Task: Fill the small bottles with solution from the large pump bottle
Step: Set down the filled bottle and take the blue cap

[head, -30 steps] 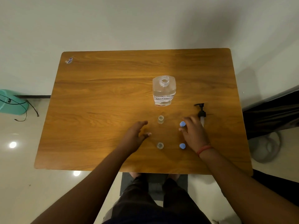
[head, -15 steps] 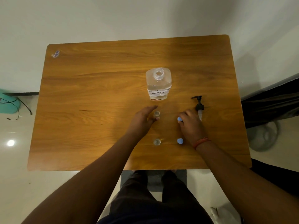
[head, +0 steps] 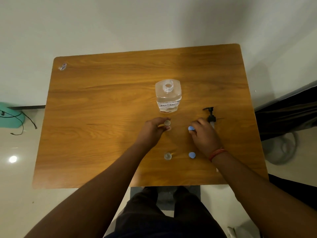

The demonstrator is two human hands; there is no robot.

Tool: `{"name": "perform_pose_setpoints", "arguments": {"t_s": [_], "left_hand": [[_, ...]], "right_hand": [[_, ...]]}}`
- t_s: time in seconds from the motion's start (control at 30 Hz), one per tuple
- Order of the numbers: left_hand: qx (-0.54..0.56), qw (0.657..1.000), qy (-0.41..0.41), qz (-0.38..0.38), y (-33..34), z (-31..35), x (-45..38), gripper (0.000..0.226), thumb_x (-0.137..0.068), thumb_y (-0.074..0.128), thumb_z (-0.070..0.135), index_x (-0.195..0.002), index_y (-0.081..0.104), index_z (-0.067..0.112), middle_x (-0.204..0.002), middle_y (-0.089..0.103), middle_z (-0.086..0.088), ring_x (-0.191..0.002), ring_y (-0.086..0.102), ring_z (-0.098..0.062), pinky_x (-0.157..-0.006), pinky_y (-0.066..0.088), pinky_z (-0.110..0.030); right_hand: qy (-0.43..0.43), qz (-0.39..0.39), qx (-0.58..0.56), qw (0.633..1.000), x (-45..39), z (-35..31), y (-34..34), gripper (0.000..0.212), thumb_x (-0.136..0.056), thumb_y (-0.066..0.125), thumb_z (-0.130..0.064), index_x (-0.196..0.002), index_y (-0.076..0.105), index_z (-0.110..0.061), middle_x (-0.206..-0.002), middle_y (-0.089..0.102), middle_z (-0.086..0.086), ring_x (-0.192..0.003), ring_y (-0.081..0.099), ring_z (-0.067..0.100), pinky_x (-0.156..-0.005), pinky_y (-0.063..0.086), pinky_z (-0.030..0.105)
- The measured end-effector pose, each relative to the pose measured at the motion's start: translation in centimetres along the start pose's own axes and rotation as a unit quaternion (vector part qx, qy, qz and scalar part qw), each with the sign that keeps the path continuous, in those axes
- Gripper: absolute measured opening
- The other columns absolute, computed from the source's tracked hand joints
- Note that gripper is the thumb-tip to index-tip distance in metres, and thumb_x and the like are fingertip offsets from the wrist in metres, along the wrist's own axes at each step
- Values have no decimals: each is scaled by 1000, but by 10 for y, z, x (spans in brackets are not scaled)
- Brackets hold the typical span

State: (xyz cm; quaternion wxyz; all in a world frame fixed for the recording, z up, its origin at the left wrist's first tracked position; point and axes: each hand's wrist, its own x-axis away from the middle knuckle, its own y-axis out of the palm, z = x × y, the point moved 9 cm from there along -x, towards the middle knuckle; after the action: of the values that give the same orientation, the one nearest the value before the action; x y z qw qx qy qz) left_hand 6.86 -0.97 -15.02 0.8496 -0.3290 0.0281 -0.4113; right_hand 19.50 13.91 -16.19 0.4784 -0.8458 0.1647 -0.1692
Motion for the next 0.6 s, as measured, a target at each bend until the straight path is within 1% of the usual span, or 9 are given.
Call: {"name": "perform_pose_setpoints", "arguments": {"t_s": [0.1,0.2,0.23,0.3,0.37,0.43,0.5,0.57,0.6], "left_hand": [[6,1000,24,-9,-11,16,0,32,-90,74,12,-122,73,13,-125,72,-4,-117,65,-17,-99,50,-28],[7,999,37,-18,-30,38,-1,30,-94,71,16,-123,73,13,-127,71,-1,-117,62,-10,-95,43,-10],[10,999,46,-18,-40,49,-3,29,-95,70,17,-123,73,14,-128,71,0,-117,61,-8,-96,43,-10],[17,997,71,-20,-56,70,-6,23,-97,68,18,-118,74,13,-127,71,2,-118,61,-8,-97,46,-18],[25,995,90,-20,-79,96,-6,12,-97,67,17,-102,75,9,-125,71,1,-119,62,-10,-94,47,-17],[43,994,94,-20,-98,118,-12,14,-97,68,18,-91,72,6,-114,74,-4,-116,65,-14,-93,50,-24],[64,993,92,-19,-121,143,-13,13,-98,68,22,-103,73,11,-105,73,-10,-107,68,-20,-92,54,-33],[89,991,98,-16,-146,171,-15,18,-97,69,24,-114,74,19,-105,74,-7,-101,71,-22,-92,59,-41],[105,989,99,-13,-157,185,-15,18,-97,70,24,-114,74,19,-106,75,-6,-101,72,-21,-92,60,-43]], "right_hand": [[-8,8,-5,1000,-3,-10,-19,16,-92,61,-11,-106,68,-9,-107,59,5,-95,59,23,-77,50,35],[-21,25,-6,999,-7,-30,-51,18,-92,62,-13,-108,69,-11,-107,60,4,-96,59,23,-77,47,31],[-23,35,-9,999,-10,-39,-66,21,-93,62,-14,-112,69,-12,-108,60,4,-97,60,23,-77,47,30],[-28,44,-22,998,-16,-55,-94,26,-92,62,-13,-118,69,-13,-111,61,4,-98,61,23,-78,46,29],[-37,50,-44,997,-22,-76,-127,27,-92,63,-13,-118,70,-13,-111,62,4,-98,61,22,-80,45,26],[-43,62,-61,995,-28,-93,-157,26,-92,64,-14,-118,70,-14,-111,63,0,-99,59,14,-83,45,23],[-50,79,-74,993,-32,-112,-191,26,-91,66,-16,-117,71,-17,-109,63,-4,-97,57,9,-82,42,16],[-64,98,-82,990,-36,-131,-228,25,-90,68,-18,-114,72,-19,-102,61,-8,-93,58,7,-76,38,4],[-76,107,-83,988,-37,-141,-246,24,-90,68,-18,-113,72,-19,-99,61,-9,-91,58,6,-74,38,1]]}}
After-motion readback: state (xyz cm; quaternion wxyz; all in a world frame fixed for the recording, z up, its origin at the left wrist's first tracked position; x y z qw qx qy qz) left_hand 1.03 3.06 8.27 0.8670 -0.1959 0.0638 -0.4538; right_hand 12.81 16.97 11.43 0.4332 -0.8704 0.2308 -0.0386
